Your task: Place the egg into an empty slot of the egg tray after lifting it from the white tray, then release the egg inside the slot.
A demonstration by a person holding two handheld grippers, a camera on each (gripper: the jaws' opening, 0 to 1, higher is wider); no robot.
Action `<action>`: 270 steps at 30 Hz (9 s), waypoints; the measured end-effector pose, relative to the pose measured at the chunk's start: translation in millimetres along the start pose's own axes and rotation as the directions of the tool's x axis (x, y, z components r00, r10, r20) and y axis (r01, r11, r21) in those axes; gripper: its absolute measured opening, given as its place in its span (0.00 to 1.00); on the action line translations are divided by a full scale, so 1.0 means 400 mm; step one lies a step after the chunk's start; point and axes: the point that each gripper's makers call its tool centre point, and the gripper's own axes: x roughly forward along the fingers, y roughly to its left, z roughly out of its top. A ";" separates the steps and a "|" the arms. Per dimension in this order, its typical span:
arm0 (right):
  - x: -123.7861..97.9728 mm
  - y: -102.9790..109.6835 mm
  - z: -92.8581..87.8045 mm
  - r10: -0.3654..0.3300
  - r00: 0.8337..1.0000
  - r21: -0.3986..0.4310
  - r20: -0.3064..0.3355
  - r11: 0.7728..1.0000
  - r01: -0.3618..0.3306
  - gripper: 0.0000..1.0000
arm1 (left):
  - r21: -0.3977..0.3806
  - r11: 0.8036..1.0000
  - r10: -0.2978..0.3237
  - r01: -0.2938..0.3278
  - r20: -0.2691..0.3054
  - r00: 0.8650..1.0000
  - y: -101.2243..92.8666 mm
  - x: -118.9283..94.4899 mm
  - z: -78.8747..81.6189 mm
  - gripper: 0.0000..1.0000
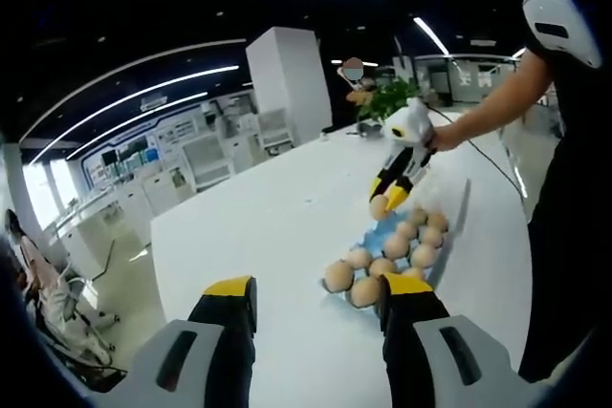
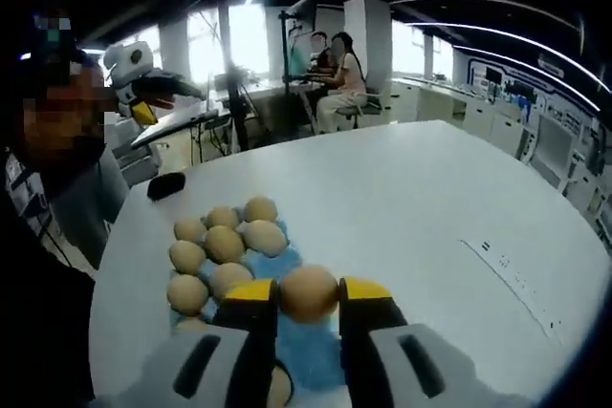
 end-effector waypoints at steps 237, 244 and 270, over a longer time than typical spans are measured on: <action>0.043 0.009 -0.069 0.062 0.996 0.032 -0.066 0.998 -0.060 0.24 | -0.008 1.000 0.000 0.000 0.017 1.000 0.005 0.008 0.010 0.50; 0.050 0.008 -0.074 0.071 0.994 0.044 -0.080 0.997 -0.068 0.24 | -0.011 1.000 0.000 0.000 0.017 1.000 0.004 0.008 0.007 0.50; 0.048 0.015 -0.092 0.069 0.993 -0.031 -0.093 0.997 -0.072 0.26 | -0.008 1.000 -0.007 0.007 0.014 1.000 -0.001 0.012 0.008 0.49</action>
